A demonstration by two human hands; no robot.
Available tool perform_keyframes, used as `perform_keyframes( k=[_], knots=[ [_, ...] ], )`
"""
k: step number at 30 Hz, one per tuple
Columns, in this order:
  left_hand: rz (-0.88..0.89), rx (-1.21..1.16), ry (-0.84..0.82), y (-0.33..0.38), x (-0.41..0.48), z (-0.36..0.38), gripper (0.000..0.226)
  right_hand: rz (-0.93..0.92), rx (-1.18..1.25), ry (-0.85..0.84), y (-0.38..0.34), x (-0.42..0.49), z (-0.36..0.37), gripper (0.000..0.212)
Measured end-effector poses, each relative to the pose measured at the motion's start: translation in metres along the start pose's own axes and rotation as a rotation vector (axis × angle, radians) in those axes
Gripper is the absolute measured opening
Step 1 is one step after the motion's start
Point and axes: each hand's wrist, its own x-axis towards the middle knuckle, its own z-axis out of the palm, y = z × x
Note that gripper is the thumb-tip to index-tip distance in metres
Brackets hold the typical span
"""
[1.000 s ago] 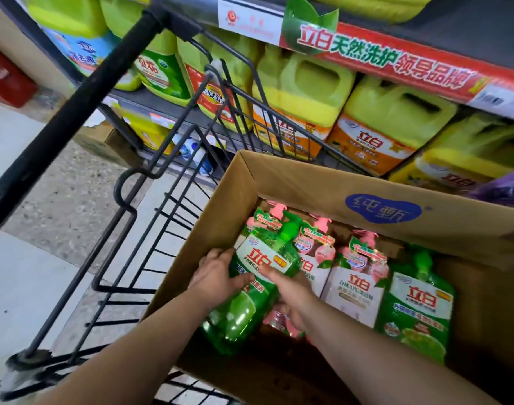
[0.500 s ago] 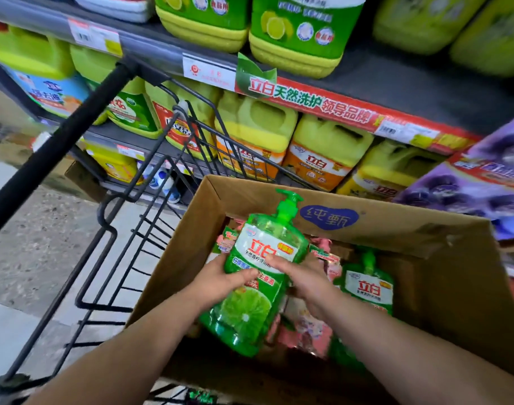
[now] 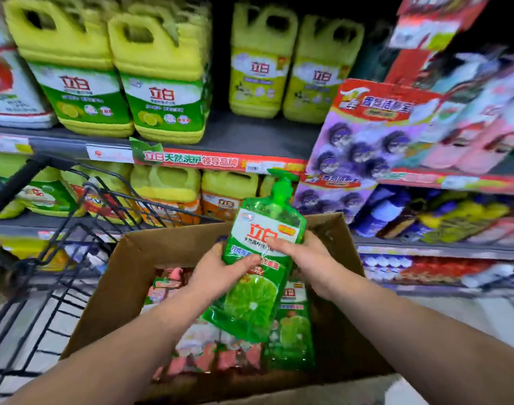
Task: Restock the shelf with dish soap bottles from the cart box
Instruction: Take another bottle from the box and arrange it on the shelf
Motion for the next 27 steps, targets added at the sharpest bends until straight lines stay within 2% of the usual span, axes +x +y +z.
perform_keyframes(
  k=[5,10,13,17,19,22,25,27],
  knots=[
    [0.175,0.062,-0.058,0.066,-0.03,0.07,0.058,-0.154,0.067,0.13,-0.019,-0.062,-0.085,0.019],
    [0.339,0.124,-0.192,0.121,-0.084,0.174,0.045,-0.213,0.151,0.29,-0.011,-0.148,-0.194,0.011],
    [0.385,0.123,-0.278,0.139,-0.113,0.232,0.034,-0.211,0.17,0.381,-0.001,-0.192,-0.246,0.013],
    [0.449,0.14,-0.393,0.163,-0.162,0.326,0.039,-0.209,0.196,0.522,0.019,-0.26,-0.328,0.013],
    [0.491,0.153,-0.451,0.176,-0.186,0.368,0.033,-0.214,0.211,0.589,0.029,-0.292,-0.365,0.011],
    [0.514,0.156,-0.54,0.191,-0.215,0.419,0.028,-0.203,0.241,0.654,0.043,-0.327,-0.41,0.016],
    [0.557,0.156,-0.615,0.202,-0.231,0.462,0.02,-0.223,0.281,0.697,0.055,-0.347,-0.449,0.011],
    [0.539,0.165,-0.66,0.209,-0.232,0.485,0.033,-0.232,0.315,0.704,0.06,-0.352,-0.47,0.013]
  ],
)
